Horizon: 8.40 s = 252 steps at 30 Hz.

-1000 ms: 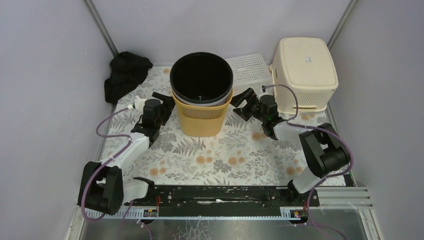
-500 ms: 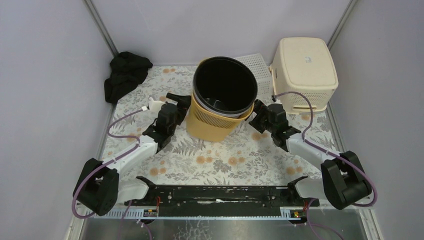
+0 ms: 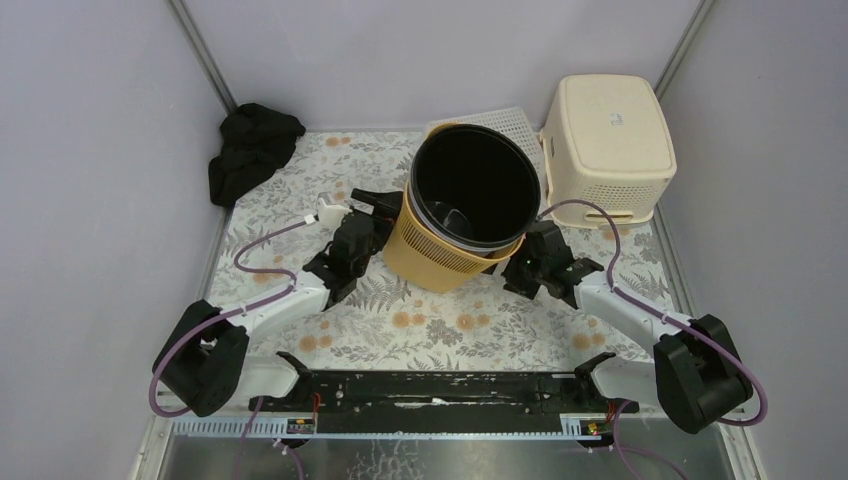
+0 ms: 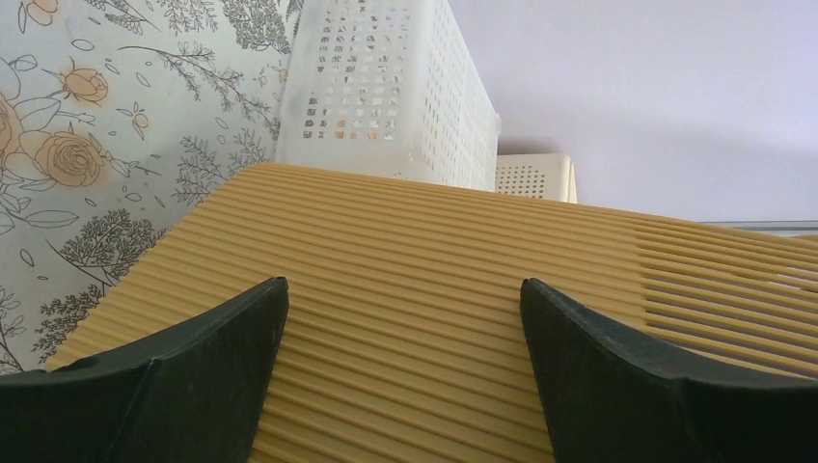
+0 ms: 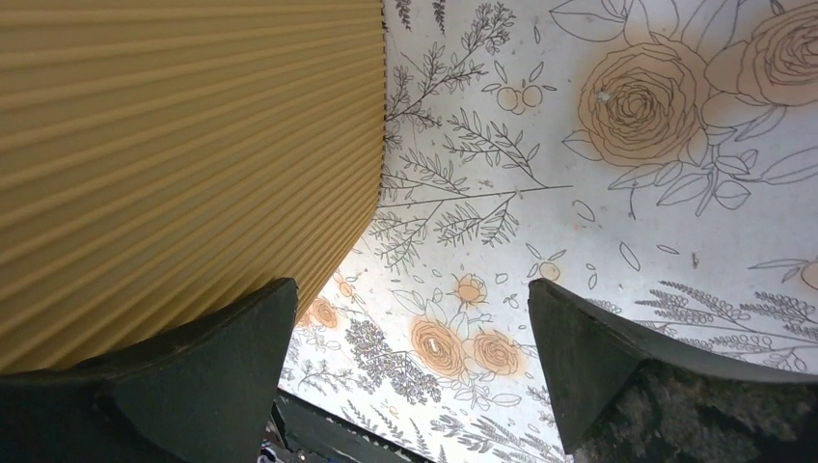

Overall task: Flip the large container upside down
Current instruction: Move the container to the center of the board, then pick up the container from the container.

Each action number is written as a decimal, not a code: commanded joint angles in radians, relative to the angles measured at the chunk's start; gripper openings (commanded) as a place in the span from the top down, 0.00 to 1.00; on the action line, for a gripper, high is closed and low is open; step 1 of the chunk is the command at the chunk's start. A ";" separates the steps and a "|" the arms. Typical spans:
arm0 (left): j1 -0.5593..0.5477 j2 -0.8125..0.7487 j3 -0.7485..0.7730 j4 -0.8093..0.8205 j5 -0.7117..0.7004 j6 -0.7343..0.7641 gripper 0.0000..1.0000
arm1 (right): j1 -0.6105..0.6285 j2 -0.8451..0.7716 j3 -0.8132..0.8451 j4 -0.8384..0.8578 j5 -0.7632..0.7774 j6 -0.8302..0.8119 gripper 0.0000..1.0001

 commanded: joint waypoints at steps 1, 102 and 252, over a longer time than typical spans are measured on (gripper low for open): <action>-0.153 0.061 -0.050 -0.188 0.352 0.168 0.03 | 0.104 -0.048 0.200 0.291 -0.239 -0.099 0.00; 0.244 0.272 1.238 -1.070 0.413 0.802 0.21 | -0.145 0.294 1.255 -0.535 0.056 -0.523 0.43; 0.107 0.238 1.541 -1.335 0.228 0.903 0.42 | 0.057 0.158 1.311 -0.382 0.108 -0.577 1.00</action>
